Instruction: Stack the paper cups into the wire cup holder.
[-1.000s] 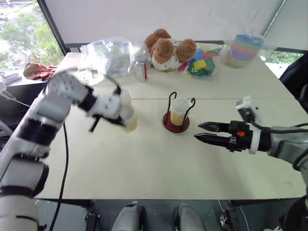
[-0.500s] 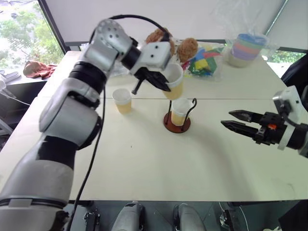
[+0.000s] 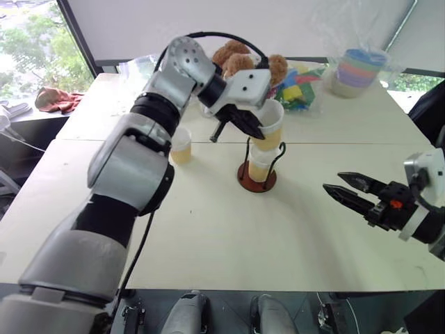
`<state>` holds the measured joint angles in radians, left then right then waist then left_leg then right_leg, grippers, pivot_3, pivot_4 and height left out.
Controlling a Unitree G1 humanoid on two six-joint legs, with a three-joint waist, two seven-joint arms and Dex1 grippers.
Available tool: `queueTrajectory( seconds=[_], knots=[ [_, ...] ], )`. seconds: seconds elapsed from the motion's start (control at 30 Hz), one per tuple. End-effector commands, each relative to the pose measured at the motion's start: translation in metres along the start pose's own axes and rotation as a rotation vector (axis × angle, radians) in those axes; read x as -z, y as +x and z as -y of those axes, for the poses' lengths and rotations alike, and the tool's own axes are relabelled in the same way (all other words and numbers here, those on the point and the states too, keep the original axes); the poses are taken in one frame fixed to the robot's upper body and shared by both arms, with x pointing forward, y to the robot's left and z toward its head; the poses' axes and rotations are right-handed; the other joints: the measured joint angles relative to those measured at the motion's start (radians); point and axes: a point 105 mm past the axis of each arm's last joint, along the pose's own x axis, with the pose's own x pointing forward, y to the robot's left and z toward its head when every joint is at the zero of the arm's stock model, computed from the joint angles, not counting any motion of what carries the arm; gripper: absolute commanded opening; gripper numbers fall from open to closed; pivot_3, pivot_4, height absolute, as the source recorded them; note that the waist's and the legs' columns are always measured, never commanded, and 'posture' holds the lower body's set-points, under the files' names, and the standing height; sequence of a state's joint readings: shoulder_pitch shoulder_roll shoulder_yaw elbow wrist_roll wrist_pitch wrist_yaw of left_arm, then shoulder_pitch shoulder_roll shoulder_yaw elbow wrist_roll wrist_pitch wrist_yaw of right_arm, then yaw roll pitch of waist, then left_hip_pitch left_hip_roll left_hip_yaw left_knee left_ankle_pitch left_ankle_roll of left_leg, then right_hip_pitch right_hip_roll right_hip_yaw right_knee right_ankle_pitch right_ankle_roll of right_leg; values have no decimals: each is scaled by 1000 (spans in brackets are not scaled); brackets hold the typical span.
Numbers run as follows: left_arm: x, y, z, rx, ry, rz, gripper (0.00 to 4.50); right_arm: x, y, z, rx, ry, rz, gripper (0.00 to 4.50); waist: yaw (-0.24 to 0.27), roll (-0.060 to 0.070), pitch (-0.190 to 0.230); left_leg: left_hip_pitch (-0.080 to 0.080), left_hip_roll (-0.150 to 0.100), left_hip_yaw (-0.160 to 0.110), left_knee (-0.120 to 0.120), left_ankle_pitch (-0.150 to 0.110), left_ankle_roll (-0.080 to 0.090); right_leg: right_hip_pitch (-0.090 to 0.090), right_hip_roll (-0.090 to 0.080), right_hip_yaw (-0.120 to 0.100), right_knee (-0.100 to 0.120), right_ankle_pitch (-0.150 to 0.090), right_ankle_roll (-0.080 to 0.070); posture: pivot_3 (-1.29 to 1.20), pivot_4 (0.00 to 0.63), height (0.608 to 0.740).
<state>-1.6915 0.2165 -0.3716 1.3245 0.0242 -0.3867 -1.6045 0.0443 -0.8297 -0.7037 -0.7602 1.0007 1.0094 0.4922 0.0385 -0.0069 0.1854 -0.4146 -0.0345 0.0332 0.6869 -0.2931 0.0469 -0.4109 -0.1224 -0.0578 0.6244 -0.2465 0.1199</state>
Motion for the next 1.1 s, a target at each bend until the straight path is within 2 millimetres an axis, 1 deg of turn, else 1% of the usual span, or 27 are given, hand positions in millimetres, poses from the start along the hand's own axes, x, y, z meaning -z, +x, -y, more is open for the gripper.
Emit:
queueTrajectory(
  seconds=[0.03,0.17,0.2,0.27,0.43,0.5,0.53,0.6,0.67,0.7,0.77,0.8,0.87,0.93,1.0,1.1],
  knots=[
    [-8,1,-5,-13,42,-1,20,-10,-3,-2,18,-29,53,2325,0,0,0,0,0,0,0,0,0,0,0,0,0,0,0,0,150,740],
    [-3,8,-4,-16,46,-34,20,-9,-4,-2,28,-27,56,2325,0,0,0,0,0,0,0,0,0,0,0,0,0,0,0,0,150,740],
    [-2,9,-5,-20,43,-35,265,-9,-4,-3,30,-25,55,2325,0,0,0,0,0,0,0,0,0,0,0,0,0,0,0,0,150,740],
    [-1,11,-5,-25,38,-37,897,-8,-5,-3,34,-22,55,2325,0,0,0,0,0,0,0,0,0,0,0,0,1,0,0,0,150,740],
    [-3,12,-9,-60,29,-24,3353,-7,-5,-3,41,-18,55,2325,0,0,0,0,0,0,0,0,0,0,0,0,1,0,0,0,150,740],
    [-9,7,-18,-131,42,-10,3353,-8,-4,-1,41,-19,57,2325,0,0,0,0,0,0,0,0,0,0,0,0,1,0,0,0,150,740],
    [-12,1,-25,-182,47,-3,3353,-9,-3,-1,34,-24,59,2325,0,0,0,0,0,0,0,0,0,0,0,0,1,0,0,0,150,740],
    [-20,-19,-39,-310,53,12,3353,-19,0,-6,-6,-35,96,2325,-3,0,0,0,0,0,0,0,0,0,0,0,1,0,0,0,150,740],
    [-15,-44,-45,-407,58,-23,3353,-35,4,-18,-80,-46,153,2325,-9,0,0,0,0,0,0,0,0,-1,0,0,1,0,0,0,150,740],
    [-3,-57,-43,-433,58,-77,3353,-42,6,-27,-135,-54,177,2325,-13,0,0,0,0,0,0,0,0,-1,0,0,2,0,0,0,150,740],
    [26,-79,-29,-449,21,-182,3353,-54,10,-46,-242,-65,206,2325,-30,1,0,1,0,0,0,0,0,-2,0,0,3,0,0,0,150,740],
    [42,-89,-21,-458,-6,-230,3353,-58,13,-55,-292,-66,215,2325,-33,1,0,3,1,0,-2,0,0,-1,0,0,3,0,0,0,150,740],
    [65,-107,-8,-509,-71,-271,3353,-60,18,-67,-357,-58,214,2325,-32,1,-1,5,2,1,-3,0,0,0,1,0,4,0,0,0,150,740],
    [82,-125,3,-578,-156,-275,3353,-54,24,-69,-378,-37,191,2325,-26,0,0,5,3,1,-2,0,-1,1,2,0,4,0,0,0,150,740],
    [97,-136,16,-604,-218,-292,3353,-45,30,-66,-377,-12,158,2325,-23,-2,1,4,3,0,-1,1,-1,1,2,0,5,0,0,0,150,740],
    [113,-139,34,-589,-278,-299,3353,-37,35,-65,-391,5,127,2325,-21,-5,0,2,3,0,1,0,-1,1,2,0,5,0,0,0,150,740]
  ],
)
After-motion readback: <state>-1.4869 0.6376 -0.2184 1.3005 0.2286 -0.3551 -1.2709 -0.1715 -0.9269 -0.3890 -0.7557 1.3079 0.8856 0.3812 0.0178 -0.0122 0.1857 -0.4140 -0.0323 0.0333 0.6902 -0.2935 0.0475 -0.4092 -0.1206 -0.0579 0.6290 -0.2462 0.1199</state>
